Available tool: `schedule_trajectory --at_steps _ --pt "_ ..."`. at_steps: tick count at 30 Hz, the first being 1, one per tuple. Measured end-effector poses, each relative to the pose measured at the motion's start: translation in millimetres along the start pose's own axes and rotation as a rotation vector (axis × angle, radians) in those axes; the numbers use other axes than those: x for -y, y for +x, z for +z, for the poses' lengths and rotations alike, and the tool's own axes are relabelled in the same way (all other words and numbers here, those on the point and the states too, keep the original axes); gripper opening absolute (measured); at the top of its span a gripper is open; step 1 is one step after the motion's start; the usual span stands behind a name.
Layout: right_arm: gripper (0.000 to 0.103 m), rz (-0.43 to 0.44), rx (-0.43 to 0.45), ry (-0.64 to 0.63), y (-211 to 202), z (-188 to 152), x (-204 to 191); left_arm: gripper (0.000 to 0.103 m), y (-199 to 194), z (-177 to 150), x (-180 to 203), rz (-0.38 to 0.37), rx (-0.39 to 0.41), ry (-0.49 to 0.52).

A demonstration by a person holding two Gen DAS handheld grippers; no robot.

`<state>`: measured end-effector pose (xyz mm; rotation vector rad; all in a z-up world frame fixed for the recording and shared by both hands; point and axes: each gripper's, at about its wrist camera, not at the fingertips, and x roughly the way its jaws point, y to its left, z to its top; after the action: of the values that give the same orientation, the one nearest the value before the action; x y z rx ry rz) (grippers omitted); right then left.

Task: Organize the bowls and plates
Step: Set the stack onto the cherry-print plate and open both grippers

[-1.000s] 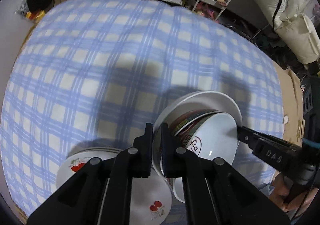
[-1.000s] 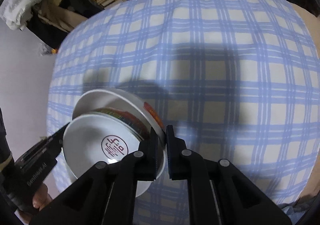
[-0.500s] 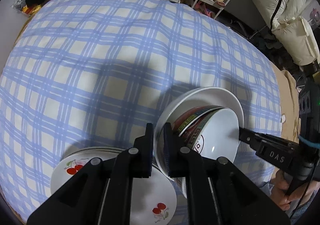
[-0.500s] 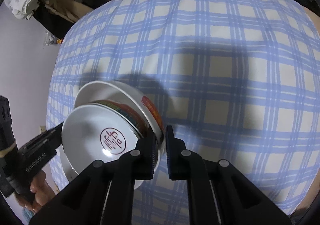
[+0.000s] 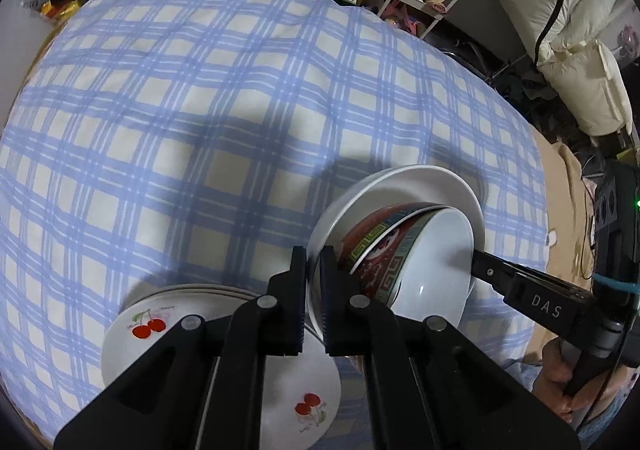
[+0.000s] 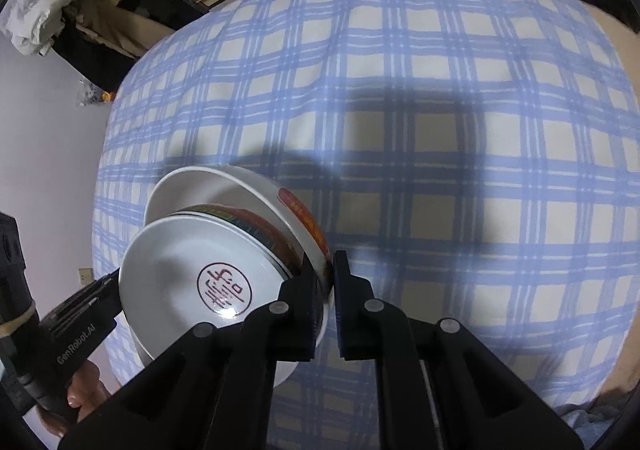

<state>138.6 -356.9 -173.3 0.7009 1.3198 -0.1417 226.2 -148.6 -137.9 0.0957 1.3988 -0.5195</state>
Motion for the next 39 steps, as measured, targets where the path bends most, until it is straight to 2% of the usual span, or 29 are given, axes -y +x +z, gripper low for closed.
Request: schedule_trajectory --at_steps 6,13,20,25,30,32,34,39 --pt "0.013 -0.021 0.005 -0.007 -13.5 -0.2 -5.7 0.004 -13.4 -0.9 1.6 -0.025 0.016 -0.015" --pt "0.013 -0.041 0.024 -0.017 -42.0 -8.2 -18.3 0.004 -49.5 -9.7 4.8 -0.031 0.066 -0.035" --pt "0.012 0.008 0.025 -0.044 -57.2 -30.4 -45.5 0.005 -93.8 -29.4 -15.1 0.018 0.121 -0.061" --pt "0.012 0.024 -0.009 -0.092 -41.1 -55.1 -78.0 0.006 -102.9 -56.1 -54.5 0.041 0.113 -0.145" --pt "0.012 0.043 -0.096 -0.088 -3.5 -80.6 -98.5 0.006 -92.0 -83.5 -87.4 0.124 0.085 -0.217" --pt "0.012 0.042 -0.114 -0.115 7.7 -88.2 -107.3 0.000 -83.4 -89.7 -99.2 0.130 0.074 -0.237" --pt "0.014 0.030 -0.127 -0.131 18.7 -92.5 -115.9 0.000 -81.6 -90.8 -107.7 0.090 0.078 -0.243" --pt "0.017 0.081 -0.131 -0.167 28.5 -89.4 -132.6 0.003 -78.8 -85.8 -100.0 0.124 0.078 -0.198"
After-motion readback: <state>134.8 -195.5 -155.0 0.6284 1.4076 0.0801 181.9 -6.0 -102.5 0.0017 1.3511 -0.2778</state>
